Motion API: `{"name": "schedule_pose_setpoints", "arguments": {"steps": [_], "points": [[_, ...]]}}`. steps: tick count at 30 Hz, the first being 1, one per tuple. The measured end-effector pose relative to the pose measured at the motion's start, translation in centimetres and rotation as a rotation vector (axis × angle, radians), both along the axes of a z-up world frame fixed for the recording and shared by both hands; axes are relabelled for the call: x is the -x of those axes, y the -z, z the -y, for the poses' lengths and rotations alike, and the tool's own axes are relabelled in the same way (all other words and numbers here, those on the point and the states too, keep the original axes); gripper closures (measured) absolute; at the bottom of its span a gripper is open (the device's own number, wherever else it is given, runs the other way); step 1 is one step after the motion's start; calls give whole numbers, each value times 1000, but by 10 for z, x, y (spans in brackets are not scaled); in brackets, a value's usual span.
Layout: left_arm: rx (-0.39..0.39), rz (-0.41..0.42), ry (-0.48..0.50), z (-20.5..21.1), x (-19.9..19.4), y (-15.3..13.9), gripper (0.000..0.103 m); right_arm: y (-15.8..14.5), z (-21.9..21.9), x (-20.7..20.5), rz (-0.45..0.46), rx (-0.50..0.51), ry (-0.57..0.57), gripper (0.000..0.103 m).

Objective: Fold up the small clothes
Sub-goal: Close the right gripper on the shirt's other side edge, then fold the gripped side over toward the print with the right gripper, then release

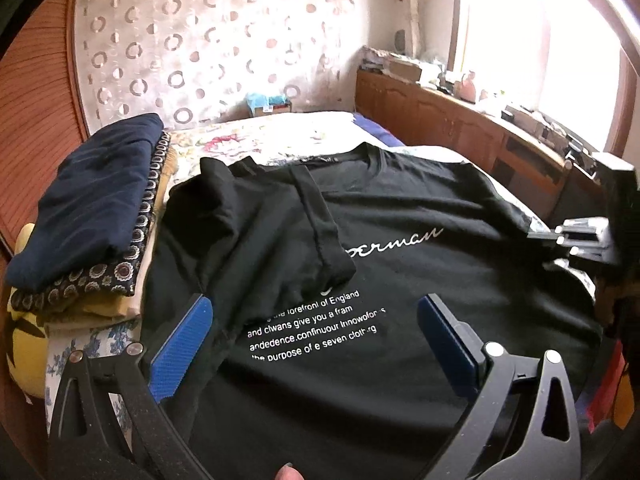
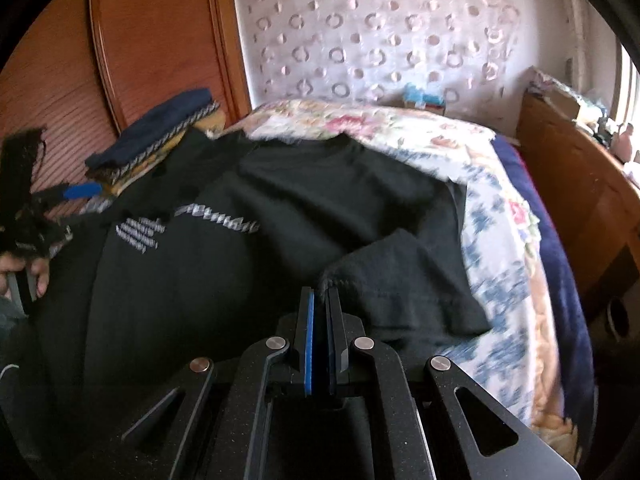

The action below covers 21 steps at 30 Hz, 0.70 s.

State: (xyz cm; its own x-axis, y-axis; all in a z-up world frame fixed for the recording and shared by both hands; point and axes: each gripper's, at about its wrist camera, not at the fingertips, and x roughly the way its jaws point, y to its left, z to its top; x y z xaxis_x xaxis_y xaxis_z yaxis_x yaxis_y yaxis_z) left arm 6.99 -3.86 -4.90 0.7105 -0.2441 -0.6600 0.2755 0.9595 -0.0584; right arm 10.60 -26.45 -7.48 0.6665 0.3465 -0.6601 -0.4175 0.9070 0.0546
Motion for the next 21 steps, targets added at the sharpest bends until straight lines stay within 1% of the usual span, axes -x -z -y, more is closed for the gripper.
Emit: {"name": "schedule_pose_setpoints", "arguments": {"steps": [2, 4, 7, 9, 10, 11, 13, 17, 21], "points": [[10, 10, -7, -1, 3, -1, 0, 8, -3, -1, -24, 3, 2, 98], [20, 12, -11, -2, 5, -1, 0, 14, -2, -1, -26, 10, 8, 98], [33, 15, -13, -3, 8, 0, 0, 11, -12, -3, -27, 22, 6, 98], [35, 21, -12, -2, 10, 0, 0, 8, -11, -4, -26, 23, 13, 92], [35, 24, -12, -1, 11, 0, 0, 7, -11, -4, -27, 20, 16, 84], [35, 28, -11, 0, 13, 0, 0, 5, -14, -3, -25, 19, 21, 72], [38, 32, -5, 1, 15, -1, 0, -1, -8, 0, -11, 16, 37, 62], [43, 45, 9, 6, 20, -3, 0, -16, 5, 2, 35, -24, 64, 55], [41, 50, 27, 12, 23, -4, 0, -20, 24, -3, 57, -8, 123, 55]]}}
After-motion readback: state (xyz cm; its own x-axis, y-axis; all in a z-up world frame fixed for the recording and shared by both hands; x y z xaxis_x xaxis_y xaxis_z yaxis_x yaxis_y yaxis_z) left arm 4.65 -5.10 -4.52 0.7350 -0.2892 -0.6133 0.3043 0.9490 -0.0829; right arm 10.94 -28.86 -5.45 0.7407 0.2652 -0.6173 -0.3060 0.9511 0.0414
